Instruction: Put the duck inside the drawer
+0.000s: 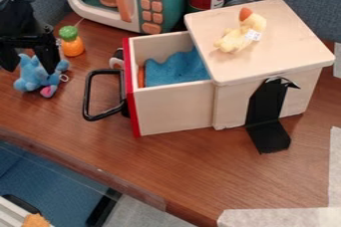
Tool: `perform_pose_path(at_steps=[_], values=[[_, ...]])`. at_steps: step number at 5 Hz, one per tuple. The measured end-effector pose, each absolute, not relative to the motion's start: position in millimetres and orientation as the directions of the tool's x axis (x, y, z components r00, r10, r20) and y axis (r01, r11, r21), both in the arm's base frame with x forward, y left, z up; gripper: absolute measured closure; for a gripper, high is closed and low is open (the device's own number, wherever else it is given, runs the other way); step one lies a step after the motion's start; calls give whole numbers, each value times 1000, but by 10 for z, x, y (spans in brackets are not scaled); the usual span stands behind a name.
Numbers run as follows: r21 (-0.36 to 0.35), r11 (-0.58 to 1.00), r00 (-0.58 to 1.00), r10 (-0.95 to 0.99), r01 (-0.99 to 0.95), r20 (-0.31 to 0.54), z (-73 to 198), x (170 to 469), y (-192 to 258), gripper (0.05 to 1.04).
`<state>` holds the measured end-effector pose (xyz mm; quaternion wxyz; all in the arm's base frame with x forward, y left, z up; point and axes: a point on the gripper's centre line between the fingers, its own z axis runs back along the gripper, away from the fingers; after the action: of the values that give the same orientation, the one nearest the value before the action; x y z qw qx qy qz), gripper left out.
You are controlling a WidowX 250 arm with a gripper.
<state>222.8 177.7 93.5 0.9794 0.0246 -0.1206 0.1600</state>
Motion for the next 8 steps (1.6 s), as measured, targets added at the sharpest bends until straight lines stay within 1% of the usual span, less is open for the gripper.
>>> perform_pose_path(at_steps=[1,2,3,4,5,6,7,8], values=[[-4,947,925,313,-320,217,865,2217,1749,84],[-29,981,958,194,-192,211,972,2543,1265,84],[-44,991,959,131,-124,250,1224,2873,878,84],[-92,996,949,40,-11,312,1498,3173,327,84],[-118,992,945,-4,45,326,1591,3351,49,84],[-113,986,946,-85,126,313,1511,3378,-286,84],[-89,988,956,-96,125,276,1334,3436,-315,84],[-82,988,964,-104,127,247,1185,3499,-368,136]])
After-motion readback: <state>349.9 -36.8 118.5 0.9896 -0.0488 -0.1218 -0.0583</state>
